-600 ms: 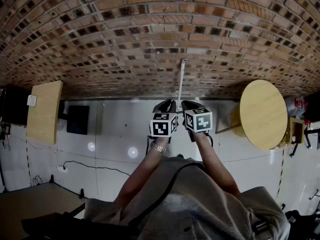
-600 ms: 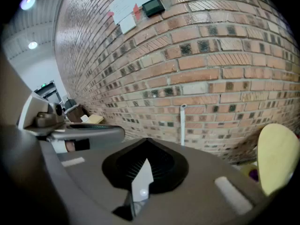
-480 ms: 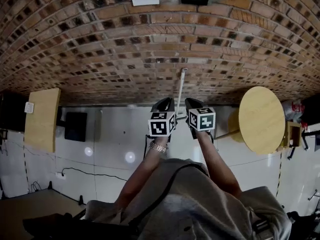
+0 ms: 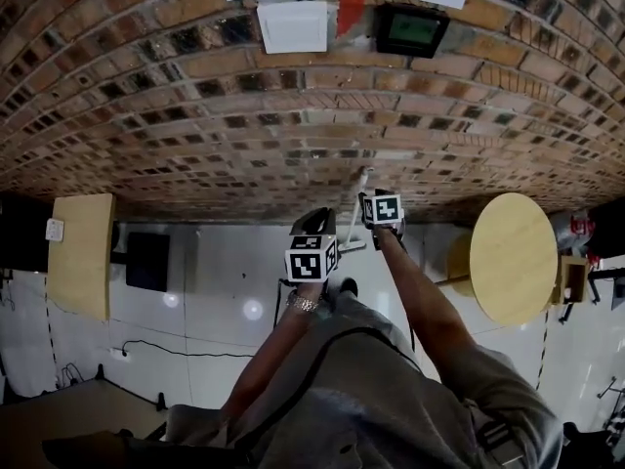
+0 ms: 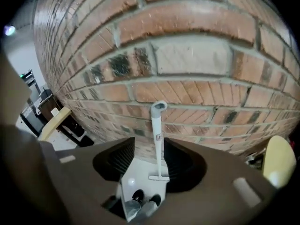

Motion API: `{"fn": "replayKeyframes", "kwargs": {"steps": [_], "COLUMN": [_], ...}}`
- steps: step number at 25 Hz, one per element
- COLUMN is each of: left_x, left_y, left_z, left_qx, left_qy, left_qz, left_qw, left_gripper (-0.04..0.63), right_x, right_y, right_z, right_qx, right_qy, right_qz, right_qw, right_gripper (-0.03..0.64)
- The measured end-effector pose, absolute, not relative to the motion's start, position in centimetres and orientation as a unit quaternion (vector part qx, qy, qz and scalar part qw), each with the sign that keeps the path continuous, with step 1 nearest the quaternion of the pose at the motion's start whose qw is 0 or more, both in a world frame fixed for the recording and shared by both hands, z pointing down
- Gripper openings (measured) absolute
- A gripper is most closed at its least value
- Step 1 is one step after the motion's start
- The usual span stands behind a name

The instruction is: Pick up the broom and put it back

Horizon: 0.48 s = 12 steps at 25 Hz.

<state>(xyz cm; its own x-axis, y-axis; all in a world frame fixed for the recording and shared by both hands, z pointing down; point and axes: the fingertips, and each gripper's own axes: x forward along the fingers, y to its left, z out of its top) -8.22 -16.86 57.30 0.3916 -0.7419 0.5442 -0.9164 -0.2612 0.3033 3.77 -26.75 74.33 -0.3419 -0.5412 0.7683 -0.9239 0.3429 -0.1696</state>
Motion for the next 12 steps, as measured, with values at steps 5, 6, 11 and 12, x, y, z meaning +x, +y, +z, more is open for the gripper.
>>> {"fn": "replayKeyframes", "kwargs": {"steps": [5,6,11,12], "left_x": [-10.2,-10.8,-13.2,-13.6], "left_y": [-16.5,-16.3,-15.9,-16.0], "left_z": [57.9,58.1,58.8,58.8], "left_qx": [0.756,0.749,0.728,0.725], "left_qy": [-0.558,-0.565,-0.588,-0.591], "left_qz": [0.159,0.162,0.170,0.169], "left_qw": [0.303,0.305,0.310,0.310], "left_gripper": [0.032,0.032,0.032,0.032], "right_x": [2.7,2.5,3.3,3.5], "right_y": [-31.2,-31.7,-33.9,-33.9], "right_z": [79.1,80.0,82.6,82.4], "right_qx": [0.463,0.460,0.477,0.478], "right_qy": [-0.743,-0.736,-0.706,-0.709], "right_qz": [0.327,0.326,0.337,0.336], "right_qw": [0.356,0.376,0.399,0.395], "right_gripper": [0.166,0.171,0.098,0.098]}}
